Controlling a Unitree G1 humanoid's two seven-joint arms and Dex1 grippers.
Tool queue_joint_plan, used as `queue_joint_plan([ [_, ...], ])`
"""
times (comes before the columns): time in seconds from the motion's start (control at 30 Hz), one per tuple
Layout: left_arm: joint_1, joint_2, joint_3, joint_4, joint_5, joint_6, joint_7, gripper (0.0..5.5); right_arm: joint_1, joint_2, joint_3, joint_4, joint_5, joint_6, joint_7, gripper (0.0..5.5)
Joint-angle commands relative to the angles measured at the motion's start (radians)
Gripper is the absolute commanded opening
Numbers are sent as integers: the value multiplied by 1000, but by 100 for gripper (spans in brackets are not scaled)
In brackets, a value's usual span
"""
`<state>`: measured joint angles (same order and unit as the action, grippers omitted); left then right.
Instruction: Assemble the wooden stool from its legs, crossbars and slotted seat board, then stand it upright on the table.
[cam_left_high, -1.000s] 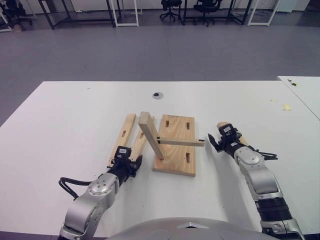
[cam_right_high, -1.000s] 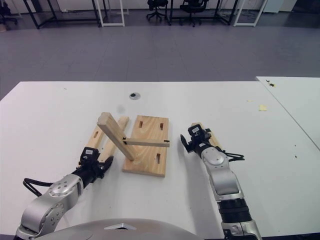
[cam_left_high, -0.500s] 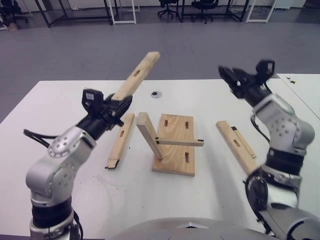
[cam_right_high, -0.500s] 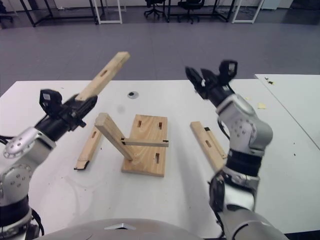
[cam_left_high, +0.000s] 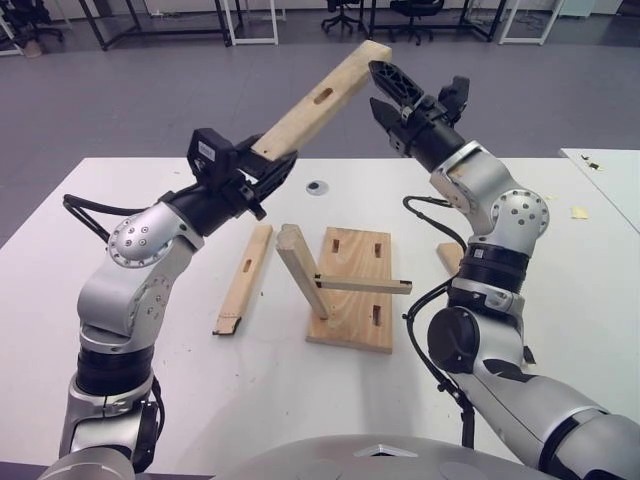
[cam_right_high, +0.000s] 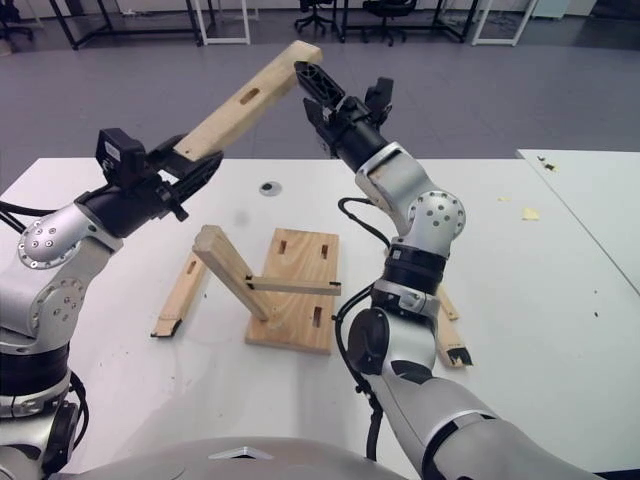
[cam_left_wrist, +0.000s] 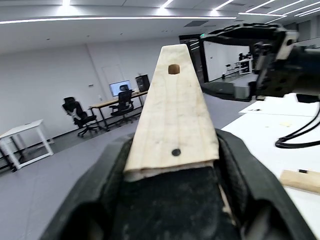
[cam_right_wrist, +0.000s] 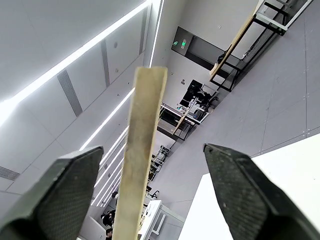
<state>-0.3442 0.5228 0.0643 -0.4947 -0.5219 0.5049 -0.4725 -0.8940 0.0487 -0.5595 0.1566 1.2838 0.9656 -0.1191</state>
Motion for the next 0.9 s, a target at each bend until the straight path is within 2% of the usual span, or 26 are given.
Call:
queue_joint_plan([
  [0.03, -15, 15, -33, -10, 29, -34, -49, 208, -48, -28, 11, 13, 48, -21, -15, 373],
  [0.1, -8, 18, -37, -10, 41, -52, -71, 208, -50, -40, 14, 12, 71, -18, -21, 373],
  [0.53, -1, 12, -36, 35, 99, -144, -111, 208, 34, -104, 68, -85, 210, -9, -138, 122],
  [0.77, 12, 15, -65, 45, 137, -177, -135, 208, 41, -107, 82, -121, 235, -82, -117, 105],
  [0.8, 12, 16, -63, 52, 144, -171, -126, 247, 44, -106, 87, -130, 235, -90, -114, 104],
  [0.9, 13, 31, -47, 99, 178, -162, -112, 297, 83, -120, 93, -196, 175, -152, -96, 102],
])
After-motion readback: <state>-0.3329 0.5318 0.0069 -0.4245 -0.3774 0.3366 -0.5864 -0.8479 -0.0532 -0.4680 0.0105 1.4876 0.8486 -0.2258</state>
